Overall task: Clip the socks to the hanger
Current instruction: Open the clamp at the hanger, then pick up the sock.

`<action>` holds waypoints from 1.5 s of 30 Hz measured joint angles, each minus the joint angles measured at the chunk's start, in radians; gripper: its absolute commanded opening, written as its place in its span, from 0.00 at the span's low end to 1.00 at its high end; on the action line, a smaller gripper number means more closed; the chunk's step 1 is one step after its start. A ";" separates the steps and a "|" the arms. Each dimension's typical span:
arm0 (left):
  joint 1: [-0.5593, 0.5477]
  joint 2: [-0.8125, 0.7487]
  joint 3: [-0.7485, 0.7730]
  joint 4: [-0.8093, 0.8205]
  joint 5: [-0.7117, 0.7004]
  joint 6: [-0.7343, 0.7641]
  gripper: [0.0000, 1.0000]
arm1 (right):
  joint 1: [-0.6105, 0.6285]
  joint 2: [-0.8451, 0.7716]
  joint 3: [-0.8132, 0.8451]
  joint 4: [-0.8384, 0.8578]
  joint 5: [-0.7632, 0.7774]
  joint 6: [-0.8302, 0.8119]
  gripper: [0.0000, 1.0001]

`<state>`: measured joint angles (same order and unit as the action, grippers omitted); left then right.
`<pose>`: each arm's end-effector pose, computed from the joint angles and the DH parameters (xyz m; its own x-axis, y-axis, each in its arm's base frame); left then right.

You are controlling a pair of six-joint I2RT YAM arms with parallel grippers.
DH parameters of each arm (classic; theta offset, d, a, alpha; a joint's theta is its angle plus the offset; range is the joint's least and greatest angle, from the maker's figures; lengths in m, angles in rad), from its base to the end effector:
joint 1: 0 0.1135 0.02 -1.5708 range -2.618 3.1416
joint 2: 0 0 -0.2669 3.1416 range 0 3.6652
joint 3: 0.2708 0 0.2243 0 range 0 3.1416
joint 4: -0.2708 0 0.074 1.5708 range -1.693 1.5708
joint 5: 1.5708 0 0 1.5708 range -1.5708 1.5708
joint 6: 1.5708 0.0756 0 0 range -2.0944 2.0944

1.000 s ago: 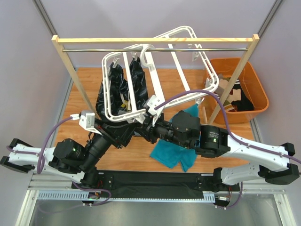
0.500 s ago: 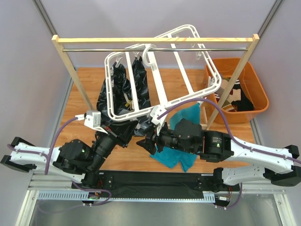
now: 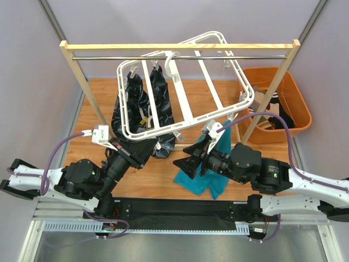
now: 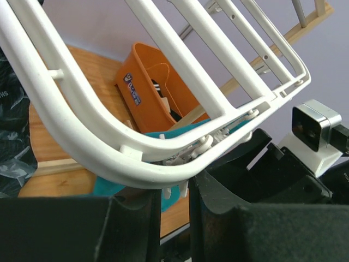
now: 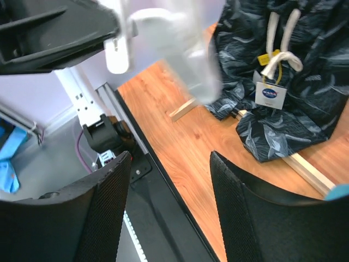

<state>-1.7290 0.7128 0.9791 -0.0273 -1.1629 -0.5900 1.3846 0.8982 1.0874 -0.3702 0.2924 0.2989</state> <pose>0.0509 -0.1214 0.4274 -0.3271 -0.6495 -0.6864 0.4215 0.5498 -0.7211 0.0582 0.1912 0.3955 -0.2935 -0.0348 -0.9553 -0.8393 0.4878 0.2401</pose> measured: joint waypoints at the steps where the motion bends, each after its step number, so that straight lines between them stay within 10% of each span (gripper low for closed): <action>1: 0.000 -0.003 0.002 -0.010 0.001 -0.014 0.00 | 0.000 -0.008 0.001 -0.004 0.022 0.023 0.58; 16: 0.000 -0.051 0.010 -0.116 -0.003 -0.093 0.00 | 0.000 -0.414 0.100 -0.439 0.189 0.176 0.28; 26: 0.001 -0.055 0.001 -0.189 -0.014 -0.164 0.00 | -0.046 -0.253 0.252 -0.904 0.925 0.608 0.34; 31: 0.001 -0.055 0.000 -0.197 -0.014 -0.175 0.00 | -0.206 -0.261 0.159 -0.853 1.049 0.428 0.36; 35: 0.001 -0.055 0.000 -0.205 -0.013 -0.190 0.00 | -0.487 -0.284 0.056 -0.717 0.966 0.239 0.40; 40: 0.001 -0.059 -0.008 -0.224 -0.012 -0.216 0.00 | -1.166 -0.239 -0.076 -0.550 0.513 0.116 0.40; 45: 0.001 -0.060 -0.016 -0.229 -0.012 -0.222 0.00 | -1.513 -0.100 -0.048 -0.456 0.140 0.114 0.49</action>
<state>-1.7279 0.6525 0.9630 -0.2558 -1.1748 -0.8116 -0.1287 0.7979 1.0393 -0.8261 0.4324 0.4133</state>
